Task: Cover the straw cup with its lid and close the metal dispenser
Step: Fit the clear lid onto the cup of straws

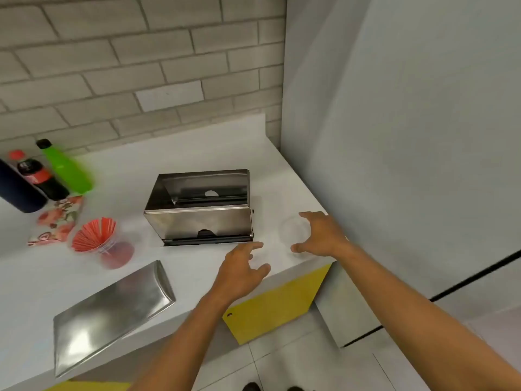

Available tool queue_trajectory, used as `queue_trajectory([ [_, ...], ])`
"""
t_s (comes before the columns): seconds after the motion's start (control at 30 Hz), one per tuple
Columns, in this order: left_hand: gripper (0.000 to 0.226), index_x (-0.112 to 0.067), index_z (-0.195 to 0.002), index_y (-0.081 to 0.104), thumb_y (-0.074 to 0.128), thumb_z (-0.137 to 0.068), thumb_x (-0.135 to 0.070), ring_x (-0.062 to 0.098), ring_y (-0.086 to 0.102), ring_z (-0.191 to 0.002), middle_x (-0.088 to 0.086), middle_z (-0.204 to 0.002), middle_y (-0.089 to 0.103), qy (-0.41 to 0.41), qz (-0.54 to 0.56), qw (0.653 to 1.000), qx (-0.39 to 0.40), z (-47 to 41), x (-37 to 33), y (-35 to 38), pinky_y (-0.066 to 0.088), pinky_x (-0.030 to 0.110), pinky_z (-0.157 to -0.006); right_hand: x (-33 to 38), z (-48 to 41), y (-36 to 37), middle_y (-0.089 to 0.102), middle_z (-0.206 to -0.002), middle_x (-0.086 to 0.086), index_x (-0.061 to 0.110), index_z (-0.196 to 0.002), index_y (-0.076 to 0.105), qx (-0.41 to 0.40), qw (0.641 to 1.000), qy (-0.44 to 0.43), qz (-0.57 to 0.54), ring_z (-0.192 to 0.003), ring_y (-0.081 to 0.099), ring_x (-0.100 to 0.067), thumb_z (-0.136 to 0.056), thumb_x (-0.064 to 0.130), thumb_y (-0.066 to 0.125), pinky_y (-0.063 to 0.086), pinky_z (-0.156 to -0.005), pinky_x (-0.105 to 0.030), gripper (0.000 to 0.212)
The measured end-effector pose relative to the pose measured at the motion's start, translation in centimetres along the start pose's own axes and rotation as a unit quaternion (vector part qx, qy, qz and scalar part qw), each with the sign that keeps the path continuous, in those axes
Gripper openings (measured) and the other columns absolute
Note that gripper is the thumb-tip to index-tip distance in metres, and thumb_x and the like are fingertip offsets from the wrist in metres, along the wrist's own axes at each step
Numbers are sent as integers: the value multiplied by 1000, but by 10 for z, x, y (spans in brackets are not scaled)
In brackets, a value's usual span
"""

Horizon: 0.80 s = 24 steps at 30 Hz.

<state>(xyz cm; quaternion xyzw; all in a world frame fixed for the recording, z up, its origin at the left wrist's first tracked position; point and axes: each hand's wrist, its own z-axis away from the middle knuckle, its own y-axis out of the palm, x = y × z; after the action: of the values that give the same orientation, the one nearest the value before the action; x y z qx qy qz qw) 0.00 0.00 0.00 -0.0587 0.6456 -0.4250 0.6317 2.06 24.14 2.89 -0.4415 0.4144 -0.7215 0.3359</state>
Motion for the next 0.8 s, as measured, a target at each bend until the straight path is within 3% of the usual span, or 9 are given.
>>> queue_trajectory([
  [0.2,57,-32,-140,55,73,-87,-39,8,58,-118,-9,-145,53,-22,-8,1000,-11,-12,1,6,50,30,-99,1,-24,4,36,-157,-4,28,-157,26,49,998,-2,35,-143,32,-30,-58,64,86,35,-113,-43,121],
  [0.43,56,-34,-139,56,72,-86,-42,5,58,-119,-13,-144,53,-49,9,998,-35,-9,-1,7,50,33,-101,6,-48,-1,38,-150,-6,26,-158,20,103,993,-24,61,-139,35,-28,-55,54,91,42,-106,-41,128],
  [0.53,53,-36,-136,59,72,-86,-46,4,58,-118,-14,-141,57,-58,10,997,-52,3,0,4,52,32,-100,4,-52,-11,39,-145,-7,25,-157,23,97,992,-33,80,-136,38,-28,-53,50,89,46,-100,-38,126],
  [0.8,50,-34,-134,62,74,-86,-45,3,61,-115,-12,-135,62,-105,33,985,-135,44,17,-45,54,31,-97,46,-60,-97,43,-149,-9,31,-154,34,15,997,-80,12,-135,44,-30,-43,57,91,46,-105,-41,127],
])
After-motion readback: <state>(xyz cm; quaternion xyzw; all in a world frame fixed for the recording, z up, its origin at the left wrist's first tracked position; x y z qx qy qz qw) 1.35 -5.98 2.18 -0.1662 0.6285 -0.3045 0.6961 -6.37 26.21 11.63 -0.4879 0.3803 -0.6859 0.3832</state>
